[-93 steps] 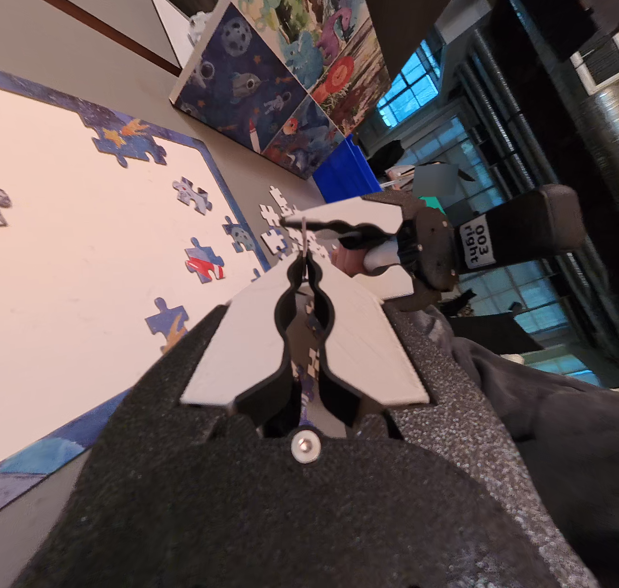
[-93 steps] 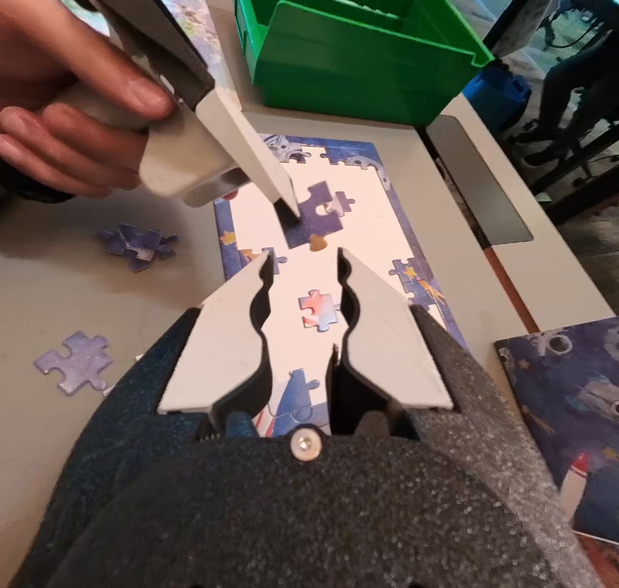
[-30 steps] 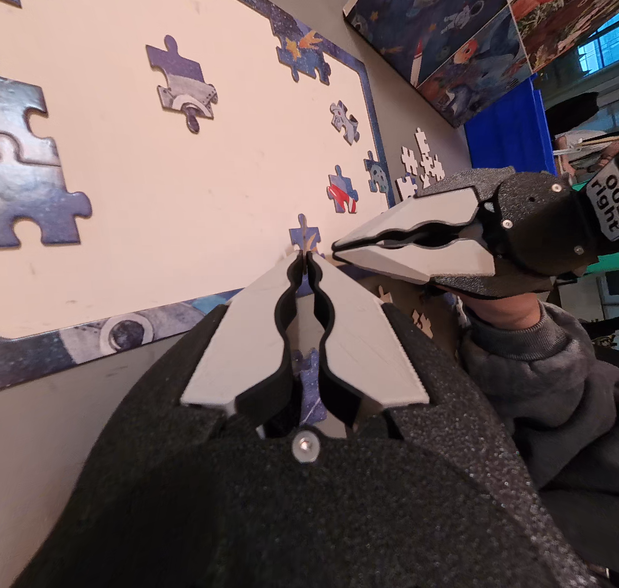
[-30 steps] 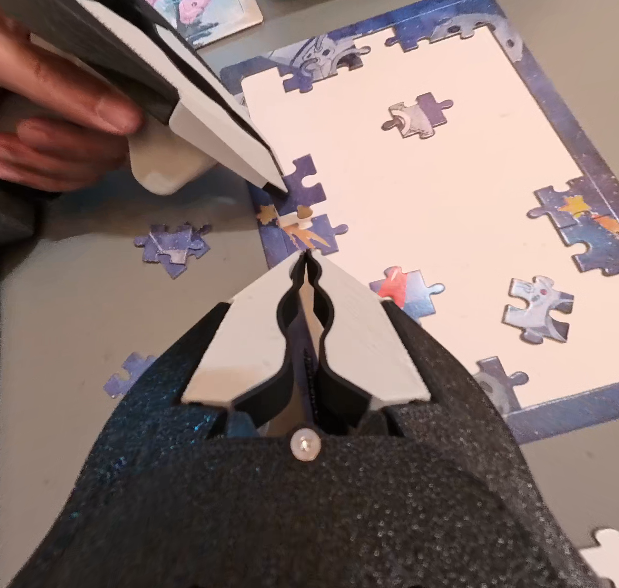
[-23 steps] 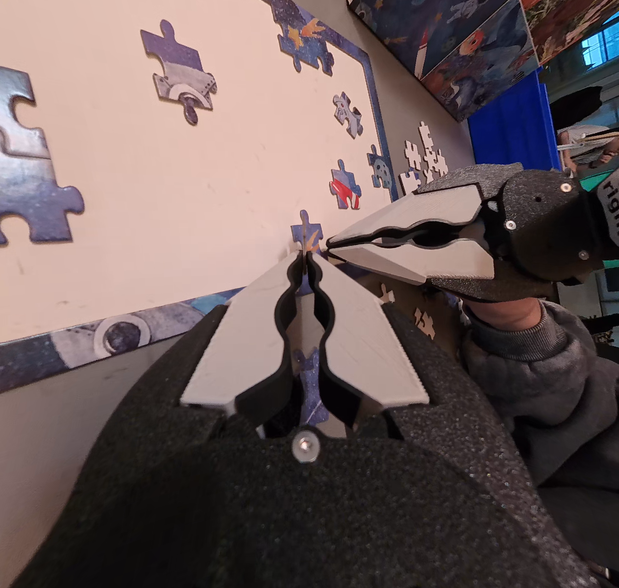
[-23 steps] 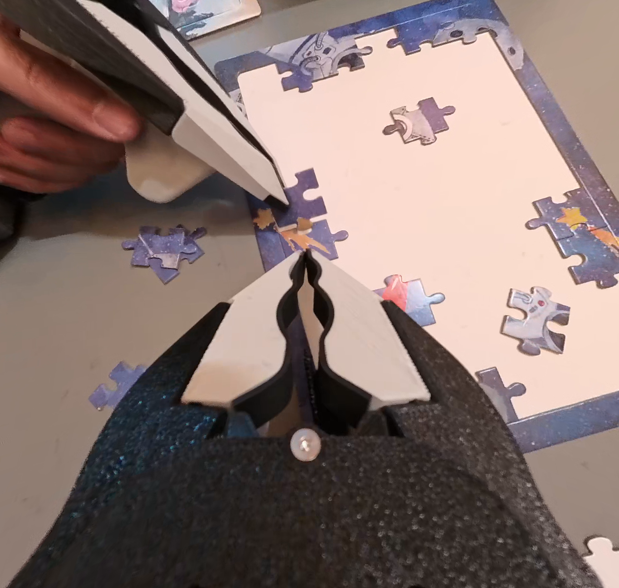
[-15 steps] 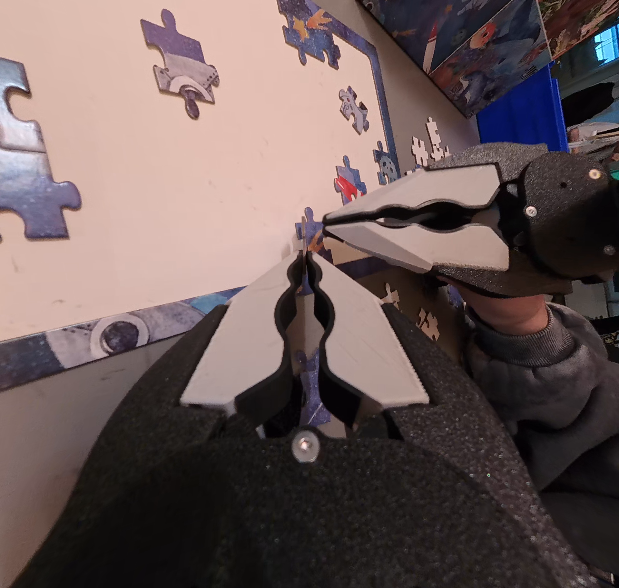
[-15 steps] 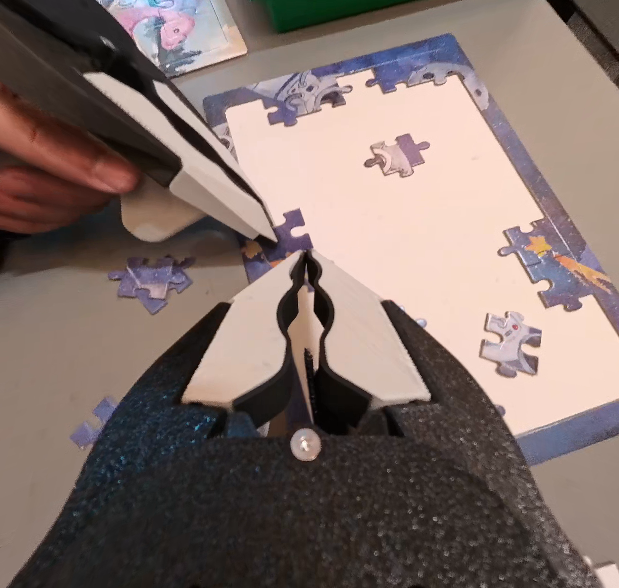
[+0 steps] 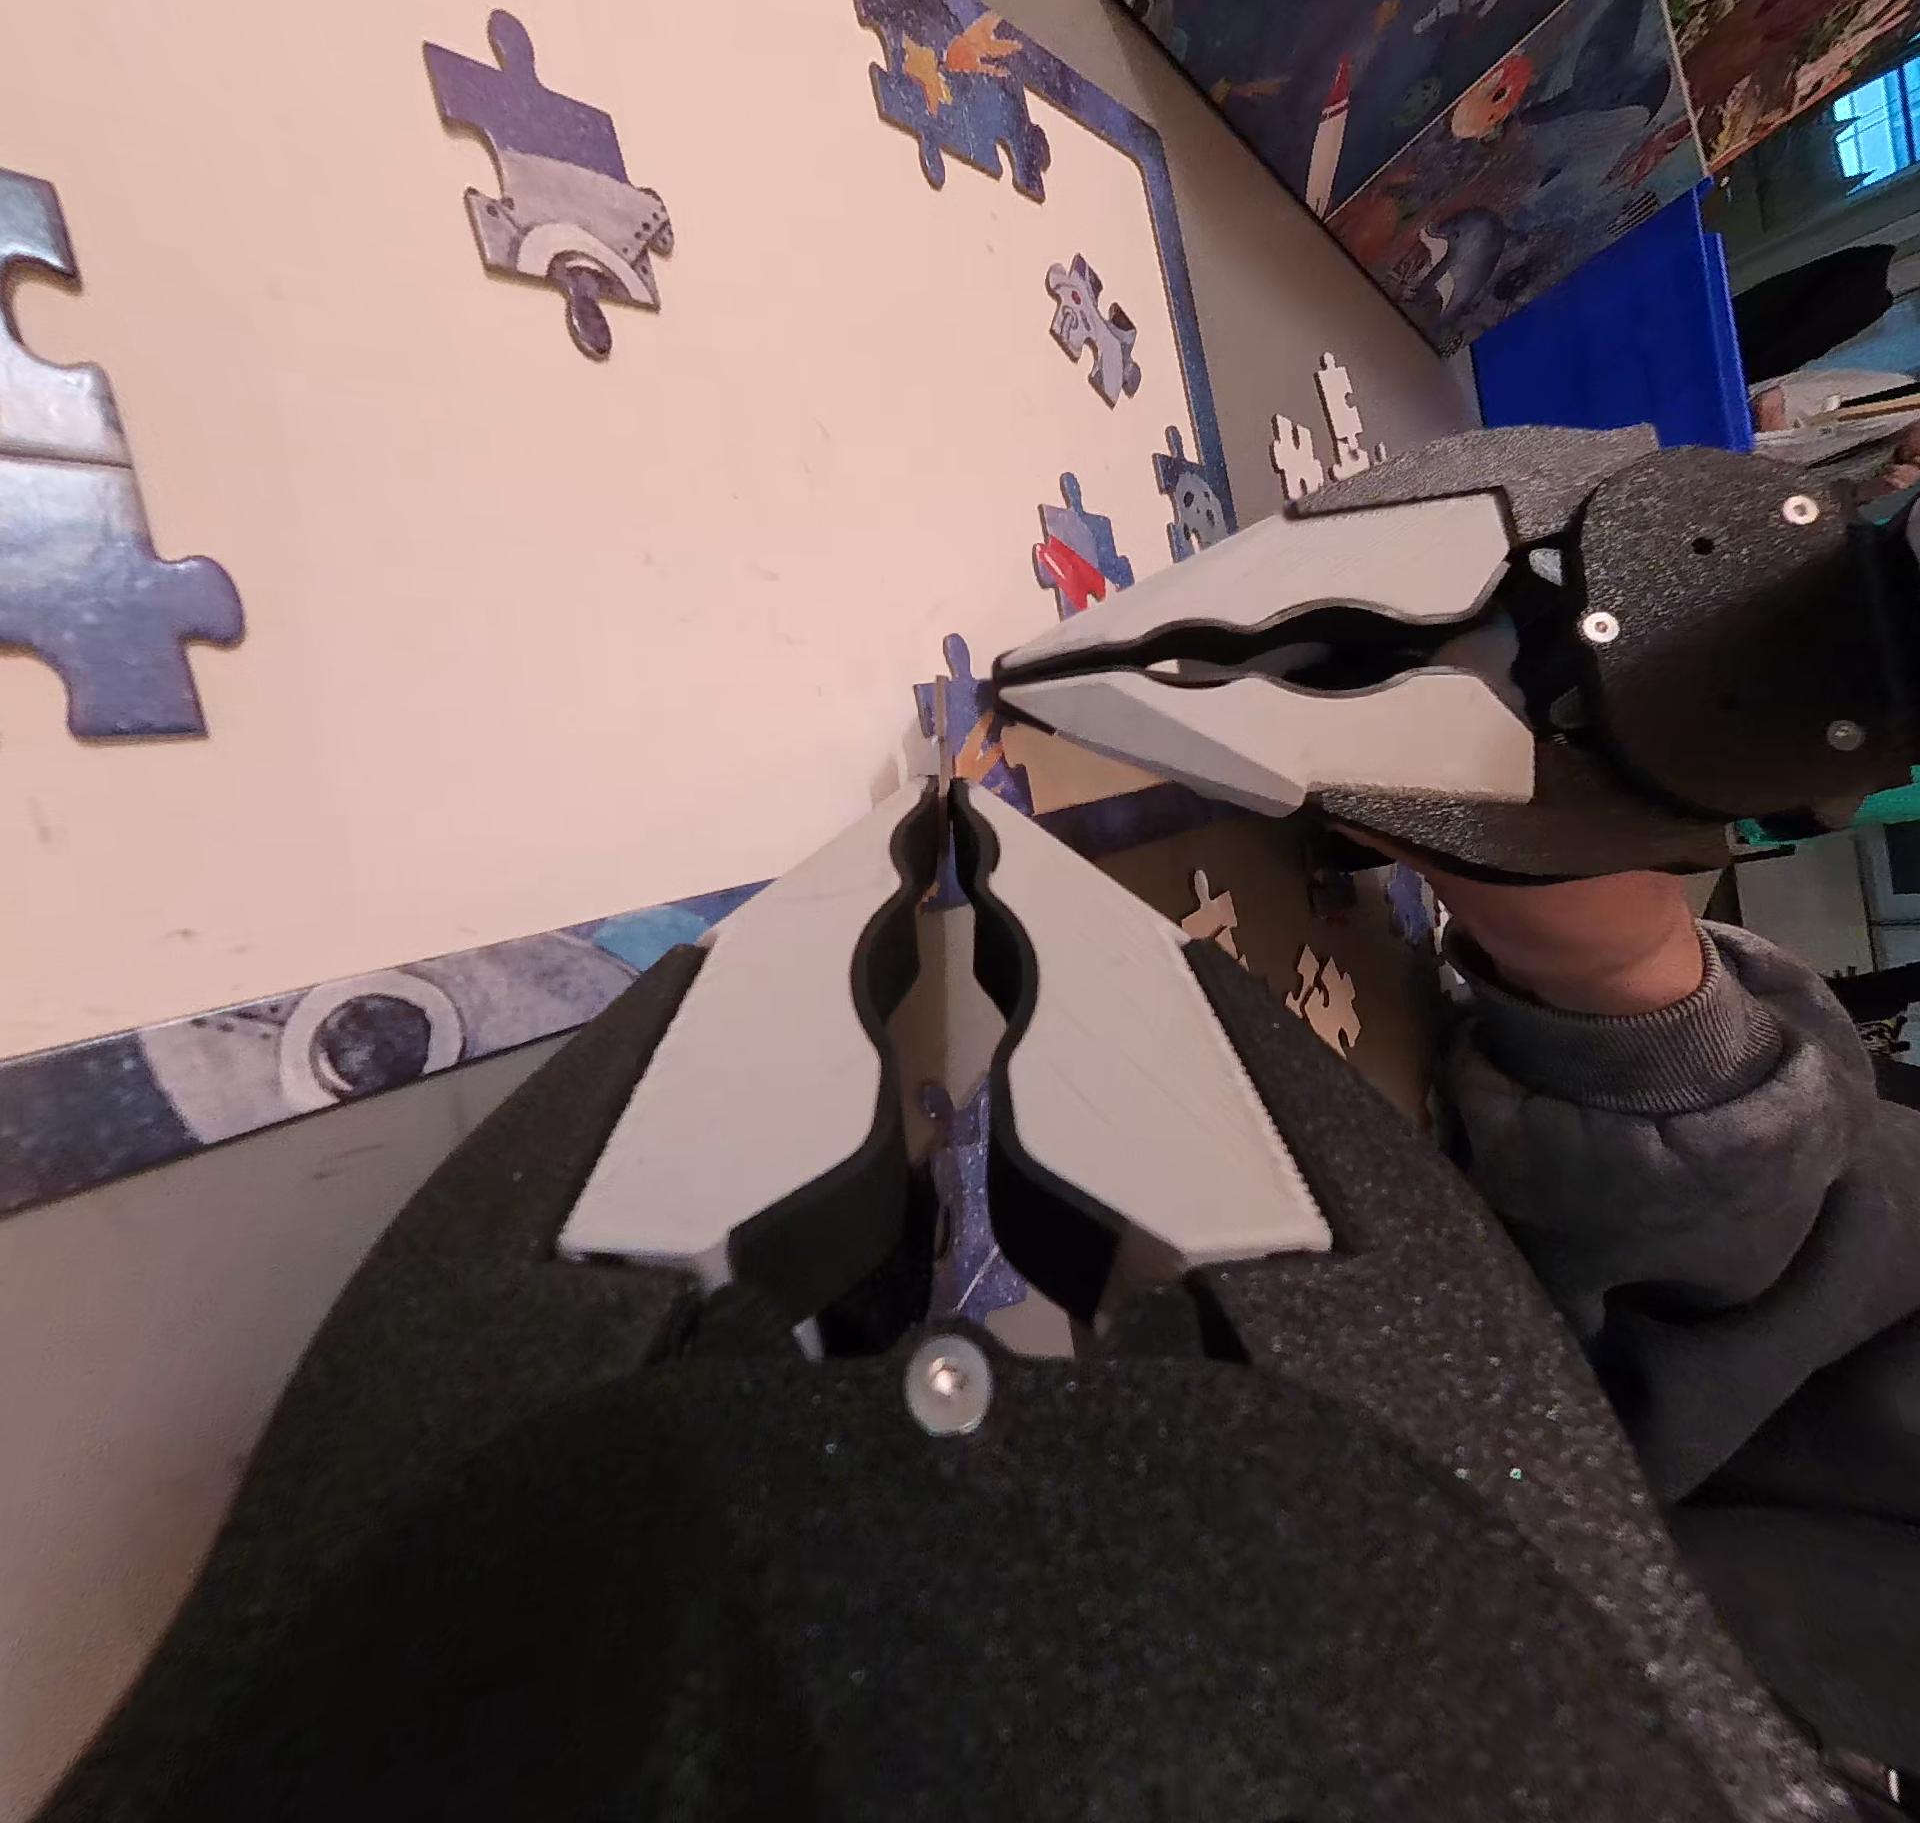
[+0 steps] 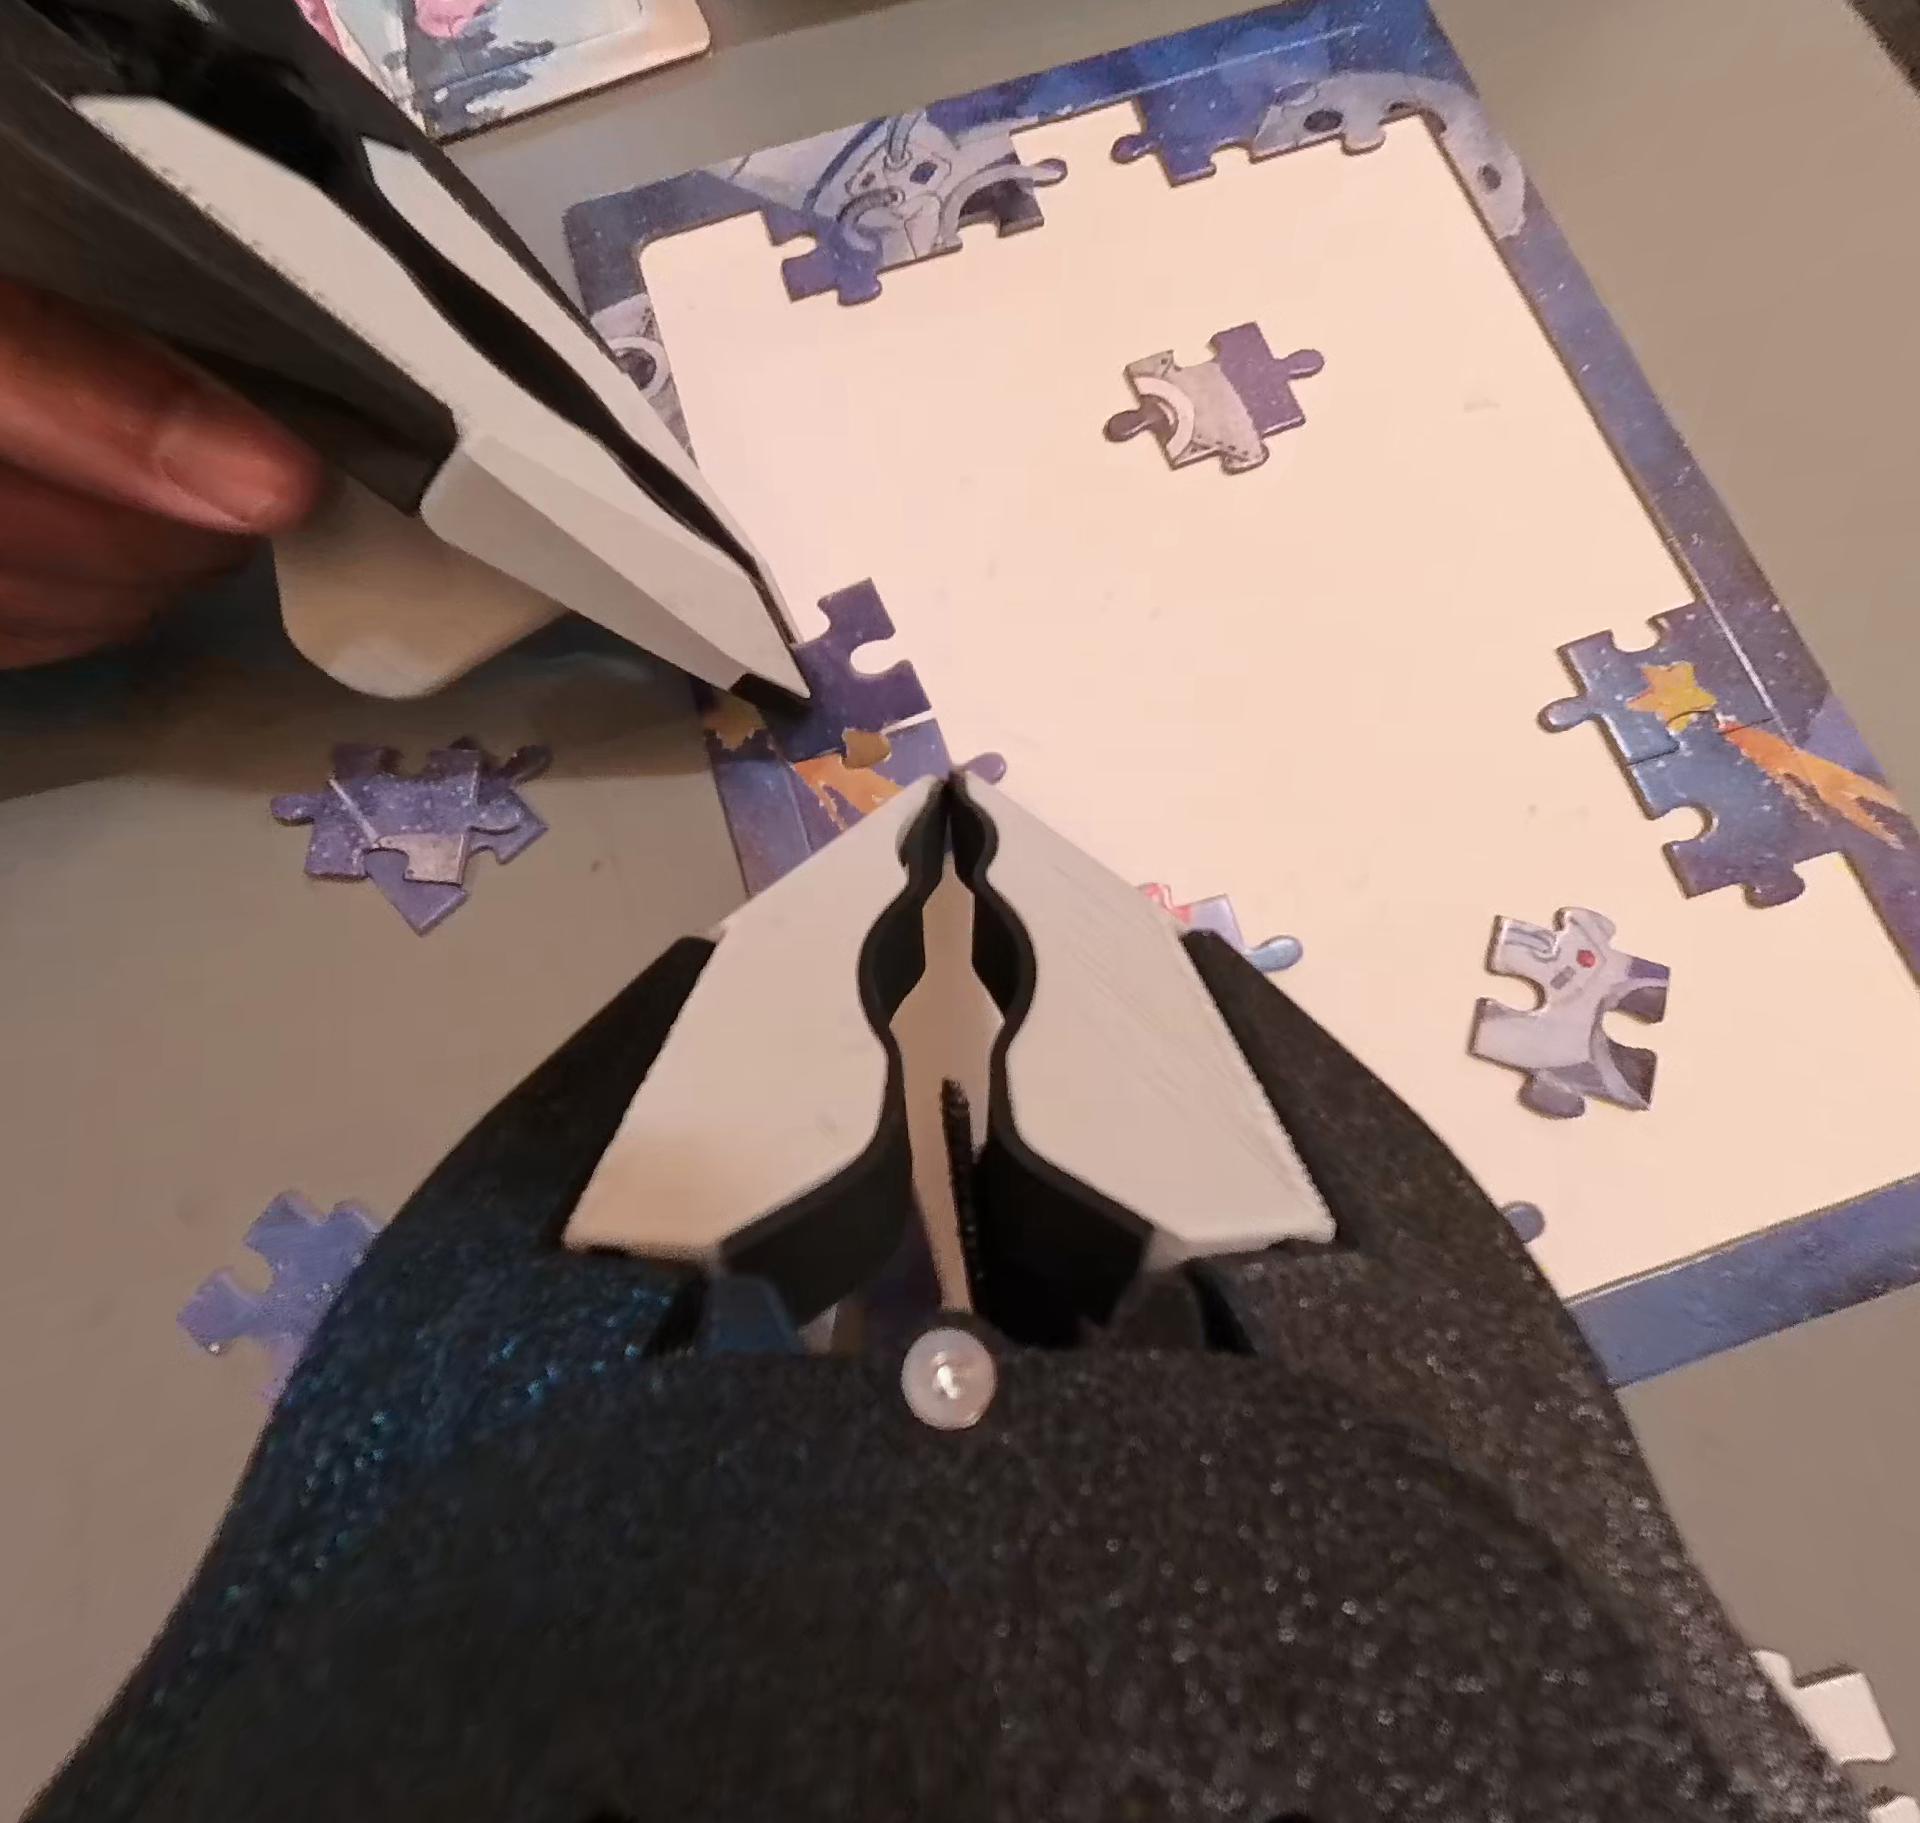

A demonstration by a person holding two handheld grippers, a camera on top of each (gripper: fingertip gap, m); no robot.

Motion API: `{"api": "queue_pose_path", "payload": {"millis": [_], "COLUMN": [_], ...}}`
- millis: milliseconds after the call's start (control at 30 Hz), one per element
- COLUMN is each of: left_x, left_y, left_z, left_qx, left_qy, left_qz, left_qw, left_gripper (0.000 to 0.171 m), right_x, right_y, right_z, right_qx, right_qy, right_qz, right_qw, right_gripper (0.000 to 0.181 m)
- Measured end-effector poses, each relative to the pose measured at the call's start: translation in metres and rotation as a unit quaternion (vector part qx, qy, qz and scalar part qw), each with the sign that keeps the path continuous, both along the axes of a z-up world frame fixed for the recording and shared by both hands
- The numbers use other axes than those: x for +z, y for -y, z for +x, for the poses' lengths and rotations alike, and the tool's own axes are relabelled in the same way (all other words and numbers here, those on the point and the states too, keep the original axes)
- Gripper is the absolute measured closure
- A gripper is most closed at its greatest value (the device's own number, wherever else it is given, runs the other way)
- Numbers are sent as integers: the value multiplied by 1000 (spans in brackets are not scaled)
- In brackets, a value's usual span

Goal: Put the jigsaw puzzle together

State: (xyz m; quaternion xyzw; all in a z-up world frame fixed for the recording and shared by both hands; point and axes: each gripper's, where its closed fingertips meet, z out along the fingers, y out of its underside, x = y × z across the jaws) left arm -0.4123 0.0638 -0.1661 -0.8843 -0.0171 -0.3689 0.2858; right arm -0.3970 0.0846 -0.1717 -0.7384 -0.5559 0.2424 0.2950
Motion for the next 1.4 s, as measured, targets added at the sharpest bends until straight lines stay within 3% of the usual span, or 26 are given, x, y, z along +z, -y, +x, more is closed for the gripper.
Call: {"api": "queue_pose_path", "payload": {"millis": [333, 467, 533, 600, 633, 800, 1067, 1267, 1400], "left_x": [21, 32, 32, 34, 36, 43, 75, 107, 113], "left_y": [-3, 4, 10, 18, 23, 39, 37, 43, 42], "left_z": [-1, 14, 24, 36, 42, 60, 56, 57, 55], "left_qx": [1, -45, -77, -113, -133, -194, -178, -186, -181], "left_qy": [42, 57, 48, 49, 49, 46, 131, 227, 240], "left_qz": [34, 55, 60, 64, 69, 94, 127, 151, 161], "left_qw": [999, 996, 994, 990, 988, 975, 967, 944, 940], "left_gripper": [171, 171, 171, 171, 171, 171, 171, 171, 171], "right_x": [-3, 25, 43, 52, 51, 55, 76, 105, 99], "right_y": [1, -8, -8, 5, 15, 46, 51, 66, 83], "right_z": [2, 9, 16, 22, 25, 35, 39, 43, 38], "right_qx": [4, -9, 1, 43, 67, 138, 146, 185, 208], "right_qy": [2, -63, -109, -138, -140, -143, -197, -266, -251], "right_qz": [-15, -41, -71, -108, -130, -188, -247, -343, -387], "right_qw": [1000, 997, 991, 984, 979, 962, 937, 881, 863], "right_gripper": [181, 181, 168, 140, 137, 176, 179, 180, 180]}}
